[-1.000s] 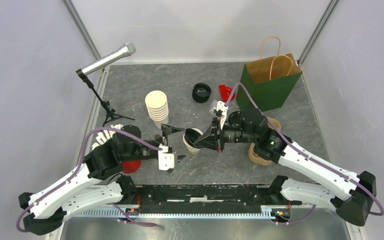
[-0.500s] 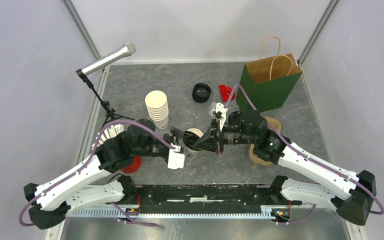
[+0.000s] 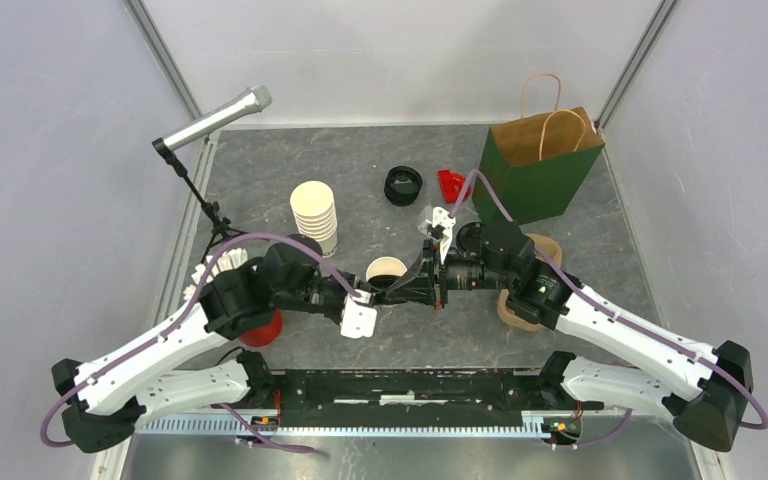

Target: Pack the takeout coffee

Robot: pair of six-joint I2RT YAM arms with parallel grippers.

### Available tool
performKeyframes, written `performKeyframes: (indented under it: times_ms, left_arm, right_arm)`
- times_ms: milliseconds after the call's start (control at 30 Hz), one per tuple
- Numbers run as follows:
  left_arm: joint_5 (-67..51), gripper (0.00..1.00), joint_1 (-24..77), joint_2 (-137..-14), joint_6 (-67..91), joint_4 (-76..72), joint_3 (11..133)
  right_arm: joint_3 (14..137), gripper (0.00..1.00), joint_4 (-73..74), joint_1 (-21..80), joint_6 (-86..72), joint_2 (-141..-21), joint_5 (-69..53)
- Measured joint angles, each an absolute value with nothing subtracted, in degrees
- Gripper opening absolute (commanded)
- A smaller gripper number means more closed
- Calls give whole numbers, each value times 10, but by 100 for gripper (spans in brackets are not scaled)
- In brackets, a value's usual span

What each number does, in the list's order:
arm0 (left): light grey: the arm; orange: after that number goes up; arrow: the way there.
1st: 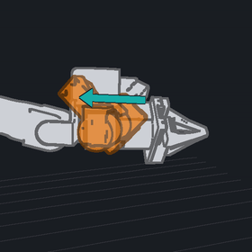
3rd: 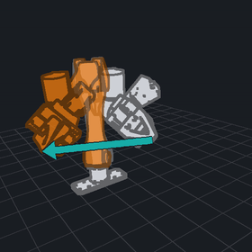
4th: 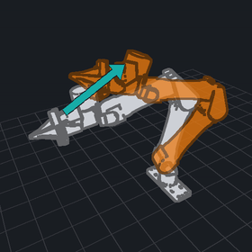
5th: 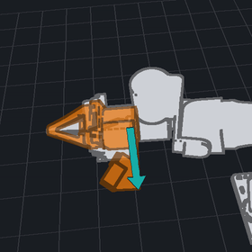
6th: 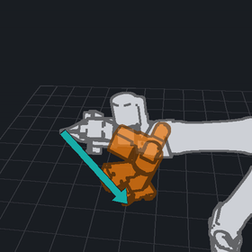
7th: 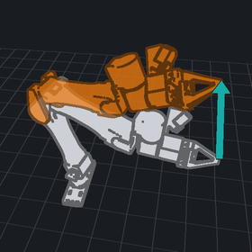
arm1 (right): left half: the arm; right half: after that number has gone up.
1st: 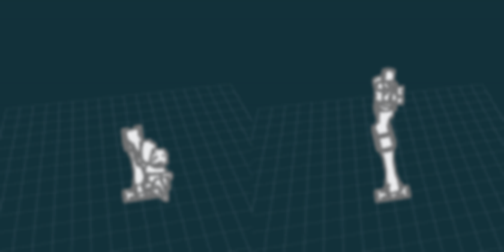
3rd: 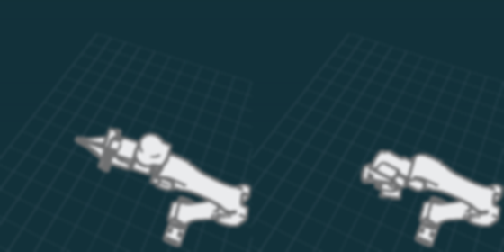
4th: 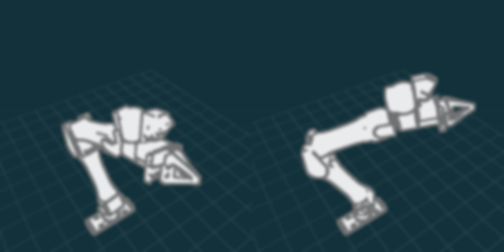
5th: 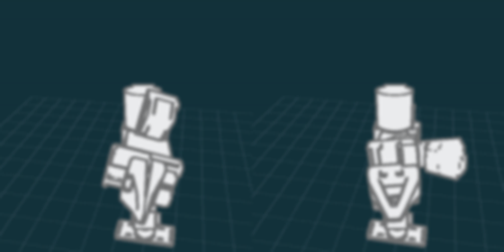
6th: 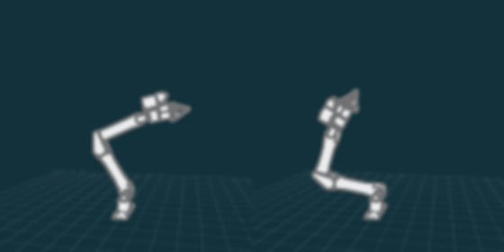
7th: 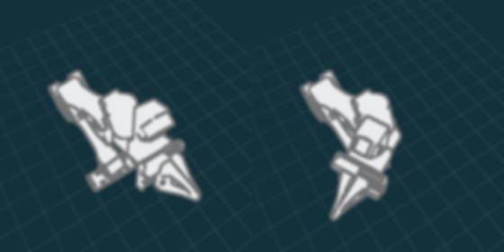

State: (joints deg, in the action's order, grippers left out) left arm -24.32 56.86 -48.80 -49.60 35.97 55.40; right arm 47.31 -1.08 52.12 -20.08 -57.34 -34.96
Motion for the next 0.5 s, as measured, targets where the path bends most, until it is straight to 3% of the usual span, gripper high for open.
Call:
performKeyframes:
  times_ms: [167,300,367,500]
  left_arm:
    - [-245,25,569,-497,-494,376,567]
    - [-240,24,569,-497,-463,370,567]
    - [-234,25,569,-494,-439,356,565]
    - [-213,21,569,-468,-364,293,532]
  right_arm:
    - [473,10,-14,521,-195,-571,-345]
    - [473,32,-10,521,-186,-562,-329]
    - [473,48,-7,521,-185,-551,-317]
    - [467,66,-8,521,-183,-506,-284]
